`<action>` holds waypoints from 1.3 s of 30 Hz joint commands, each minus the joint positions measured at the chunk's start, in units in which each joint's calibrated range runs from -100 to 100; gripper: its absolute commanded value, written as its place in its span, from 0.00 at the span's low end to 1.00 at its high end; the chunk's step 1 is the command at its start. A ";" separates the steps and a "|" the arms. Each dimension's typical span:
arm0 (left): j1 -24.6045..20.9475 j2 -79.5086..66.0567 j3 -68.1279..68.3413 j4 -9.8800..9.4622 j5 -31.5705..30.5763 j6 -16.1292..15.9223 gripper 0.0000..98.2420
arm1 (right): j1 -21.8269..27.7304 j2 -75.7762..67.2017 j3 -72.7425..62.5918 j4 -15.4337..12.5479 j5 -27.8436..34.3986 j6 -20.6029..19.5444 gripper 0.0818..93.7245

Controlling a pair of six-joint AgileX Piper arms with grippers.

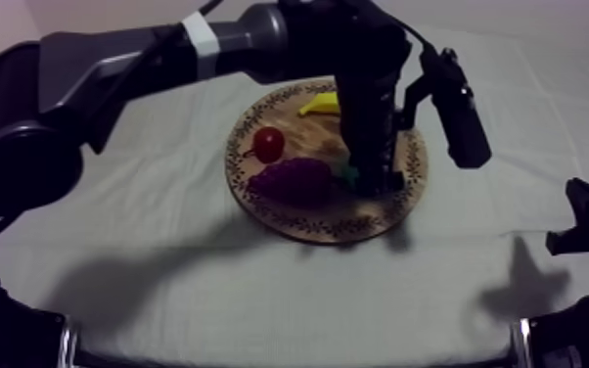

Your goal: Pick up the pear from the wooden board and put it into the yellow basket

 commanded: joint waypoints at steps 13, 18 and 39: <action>-0.81 10.60 -11.38 1.49 5.42 -1.90 0.96 | 0.01 -0.01 -0.01 0.00 0.00 0.04 0.00; -0.38 12.58 -14.33 1.67 6.80 -1.92 0.92 | 0.01 -0.01 -0.01 0.00 0.00 0.01 0.00; -0.59 11.08 -12.26 1.55 7.66 0.57 0.52 | 0.01 -0.01 -0.01 0.00 0.00 0.01 0.00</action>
